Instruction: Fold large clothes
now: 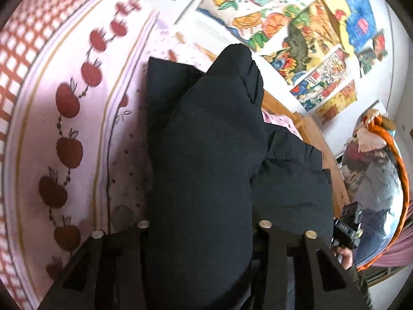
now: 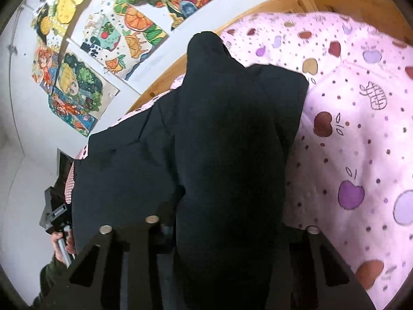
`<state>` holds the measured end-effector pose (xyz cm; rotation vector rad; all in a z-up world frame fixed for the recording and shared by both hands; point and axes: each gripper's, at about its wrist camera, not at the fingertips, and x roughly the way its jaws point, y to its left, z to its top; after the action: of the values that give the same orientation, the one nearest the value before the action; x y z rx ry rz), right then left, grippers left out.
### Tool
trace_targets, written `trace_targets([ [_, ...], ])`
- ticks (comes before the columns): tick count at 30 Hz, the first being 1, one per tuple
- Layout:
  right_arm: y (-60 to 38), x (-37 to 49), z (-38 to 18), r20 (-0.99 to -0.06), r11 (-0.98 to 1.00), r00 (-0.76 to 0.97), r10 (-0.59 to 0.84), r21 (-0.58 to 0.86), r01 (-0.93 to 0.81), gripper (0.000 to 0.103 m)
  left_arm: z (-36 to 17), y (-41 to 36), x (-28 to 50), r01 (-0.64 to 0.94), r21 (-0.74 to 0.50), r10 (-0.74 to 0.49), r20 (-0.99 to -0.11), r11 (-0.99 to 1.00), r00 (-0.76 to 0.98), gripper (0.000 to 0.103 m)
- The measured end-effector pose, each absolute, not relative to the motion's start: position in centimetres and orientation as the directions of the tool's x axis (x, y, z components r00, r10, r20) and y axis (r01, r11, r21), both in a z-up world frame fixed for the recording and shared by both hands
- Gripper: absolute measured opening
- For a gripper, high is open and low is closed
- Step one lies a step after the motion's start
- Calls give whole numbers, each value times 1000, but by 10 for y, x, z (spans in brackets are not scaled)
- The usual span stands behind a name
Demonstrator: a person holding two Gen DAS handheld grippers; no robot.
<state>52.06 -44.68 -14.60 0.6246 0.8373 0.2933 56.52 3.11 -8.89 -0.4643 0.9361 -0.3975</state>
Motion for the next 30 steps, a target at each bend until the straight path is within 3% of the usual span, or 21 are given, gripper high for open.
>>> trace_targets([
  [8,-443,496,-95,-566,820,689,453,567,-73,19,-46,24,532,137,-523,-496,-647,841,579,22],
  [19,-433,453,-43,-528,817,701,478,561,-134,18,1,32,472,158,-511,-490,-621,845,612,21],
  [30,-413,428,-27,-587,843,654,478,516,-153,18,4,47,442,121,-535,-491,-632,836,600,21],
])
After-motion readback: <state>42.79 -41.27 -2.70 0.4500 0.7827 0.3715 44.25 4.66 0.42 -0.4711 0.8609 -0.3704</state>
